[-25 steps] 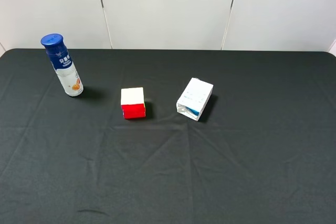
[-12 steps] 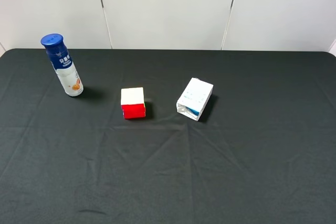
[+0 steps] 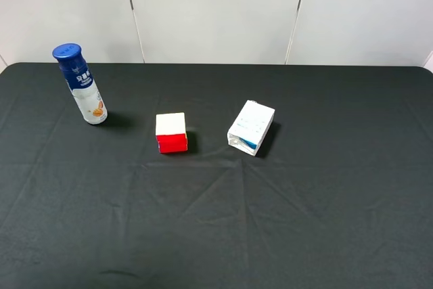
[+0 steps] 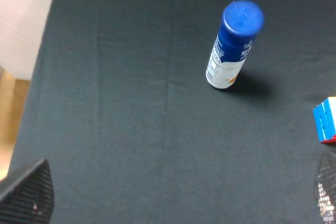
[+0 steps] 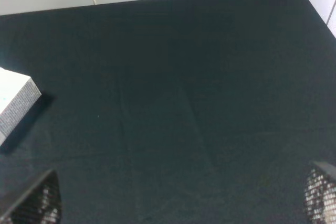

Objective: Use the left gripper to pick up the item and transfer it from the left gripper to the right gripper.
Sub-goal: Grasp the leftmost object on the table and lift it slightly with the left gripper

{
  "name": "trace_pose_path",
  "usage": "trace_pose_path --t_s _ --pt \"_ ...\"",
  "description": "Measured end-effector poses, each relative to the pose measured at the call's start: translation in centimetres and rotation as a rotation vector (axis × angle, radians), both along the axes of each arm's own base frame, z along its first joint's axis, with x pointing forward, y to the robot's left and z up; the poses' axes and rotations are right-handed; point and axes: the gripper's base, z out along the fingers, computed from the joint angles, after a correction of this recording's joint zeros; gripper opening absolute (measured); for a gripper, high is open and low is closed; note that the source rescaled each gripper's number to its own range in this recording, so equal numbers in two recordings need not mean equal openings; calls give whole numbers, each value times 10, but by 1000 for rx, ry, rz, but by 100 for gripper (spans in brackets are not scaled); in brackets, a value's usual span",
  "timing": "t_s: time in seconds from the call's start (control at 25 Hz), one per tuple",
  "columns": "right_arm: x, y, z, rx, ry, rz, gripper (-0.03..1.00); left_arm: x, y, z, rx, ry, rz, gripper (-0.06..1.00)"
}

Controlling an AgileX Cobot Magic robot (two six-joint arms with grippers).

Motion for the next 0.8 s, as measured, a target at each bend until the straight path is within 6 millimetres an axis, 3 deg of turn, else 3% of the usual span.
trace_pose_path --t_s 0.2,0.28,0.32,0.4,0.64,0.8 --pt "0 0 0 0 0 0 100 57 3 -28 -31 176 -22 100" --pt "0 0 0 0 0 0 100 66 2 -35 -35 208 -31 100" --pt "0 0 0 0 0 0 100 86 -2 -51 -30 284 -54 100" --pt "0 0 0 0 0 0 100 104 -5 -67 -18 351 -65 100" --pt "0 0 0 0 0 0 100 148 -16 -112 -19 452 -86 100" --pt "0 0 0 0 0 0 100 166 -21 -132 -10 468 -96 100"
